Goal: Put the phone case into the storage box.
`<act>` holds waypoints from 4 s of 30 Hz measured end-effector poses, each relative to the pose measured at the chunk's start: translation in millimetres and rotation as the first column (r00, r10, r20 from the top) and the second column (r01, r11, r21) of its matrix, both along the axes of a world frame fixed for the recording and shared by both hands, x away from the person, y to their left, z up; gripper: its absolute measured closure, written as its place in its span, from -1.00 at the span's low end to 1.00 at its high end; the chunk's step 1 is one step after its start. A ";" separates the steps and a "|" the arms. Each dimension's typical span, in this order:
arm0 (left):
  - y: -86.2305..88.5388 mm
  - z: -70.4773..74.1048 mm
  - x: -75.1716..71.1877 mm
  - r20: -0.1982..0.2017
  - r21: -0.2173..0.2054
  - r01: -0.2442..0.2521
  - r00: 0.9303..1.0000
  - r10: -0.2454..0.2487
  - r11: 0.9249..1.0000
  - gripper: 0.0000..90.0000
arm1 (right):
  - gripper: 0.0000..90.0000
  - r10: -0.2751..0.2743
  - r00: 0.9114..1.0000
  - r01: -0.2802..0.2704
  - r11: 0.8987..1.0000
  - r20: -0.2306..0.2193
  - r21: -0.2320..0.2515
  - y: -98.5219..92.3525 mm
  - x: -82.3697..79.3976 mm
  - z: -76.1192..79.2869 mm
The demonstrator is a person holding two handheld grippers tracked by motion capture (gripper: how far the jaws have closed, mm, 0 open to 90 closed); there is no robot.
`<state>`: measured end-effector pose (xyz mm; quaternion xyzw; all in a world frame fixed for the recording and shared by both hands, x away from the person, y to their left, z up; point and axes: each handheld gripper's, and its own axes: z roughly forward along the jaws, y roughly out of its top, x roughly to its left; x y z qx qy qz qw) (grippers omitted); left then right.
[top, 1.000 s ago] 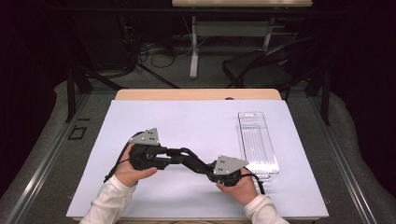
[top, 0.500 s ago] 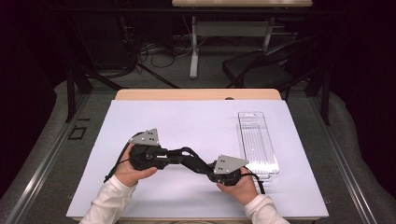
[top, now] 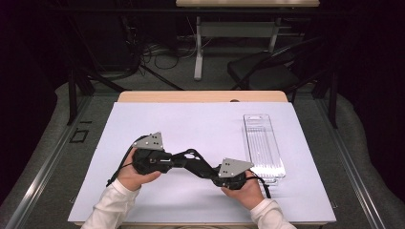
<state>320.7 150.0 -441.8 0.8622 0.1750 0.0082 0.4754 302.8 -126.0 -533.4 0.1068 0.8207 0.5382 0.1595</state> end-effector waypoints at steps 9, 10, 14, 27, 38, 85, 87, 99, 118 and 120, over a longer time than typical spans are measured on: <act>0.7 -1.2 1.6 -0.014 -0.001 0.002 1.000 -0.002 1.000 0.81 | 0.87 -0.003 1.000 0.003 1.000 -0.012 0.000 0.0 0.7 -0.6; 1.0 -1.3 2.0 -0.017 0.000 0.002 1.000 -0.002 1.000 0.81 | 0.86 -0.004 1.000 0.004 1.000 -0.013 0.001 0.1 0.8 -0.7; 1.3 -1.5 2.6 -0.026 -0.004 0.003 1.000 -0.003 1.000 0.81 | 0.82 -0.008 1.000 0.008 1.000 -0.015 0.003 0.5 0.9 -1.1; 2.5 -3.3 4.9 -0.053 -0.016 -0.002 0.999 0.001 1.000 0.81 | 0.68 -0.024 0.999 0.025 1.000 -0.033 0.016 0.5 1.0 -1.1; 3.0 -4.0 4.8 -0.076 -0.025 -0.018 0.997 0.016 1.000 0.81 | 0.53 -0.039 0.999 0.039 0.999 -0.028 0.015 1.2 1.1 -1.2; 16.2 -4.9 22.5 -0.265 0.061 -0.195 0.942 0.205 0.979 0.81 | -0.06 -0.177 0.961 0.204 0.973 0.213 -0.112 5.8 -9.6 12.1; 16.0 -3.0 24.7 -0.267 0.070 -0.198 0.941 0.210 0.978 0.81 | -0.09 -0.191 0.958 0.217 0.971 0.215 -0.103 4.9 -8.9 13.8; 13.3 1.6 39.6 -0.300 0.124 -0.188 0.929 0.217 0.974 0.81 | -0.19 -0.251 0.958 0.266 0.958 0.136 -0.107 4.3 -2.2 18.5; 1.5 12.5 54.8 -0.350 0.219 -0.150 0.910 0.221 0.964 0.81 | -0.23 -0.257 0.965 0.261 0.958 0.043 -0.116 0.3 1.1 28.9; 0.0 13.2 57.2 -0.354 0.237 -0.141 0.909 0.221 0.961 0.81 | -0.23 -0.257 0.966 0.259 0.959 0.033 -0.119 -0.1 1.9 29.8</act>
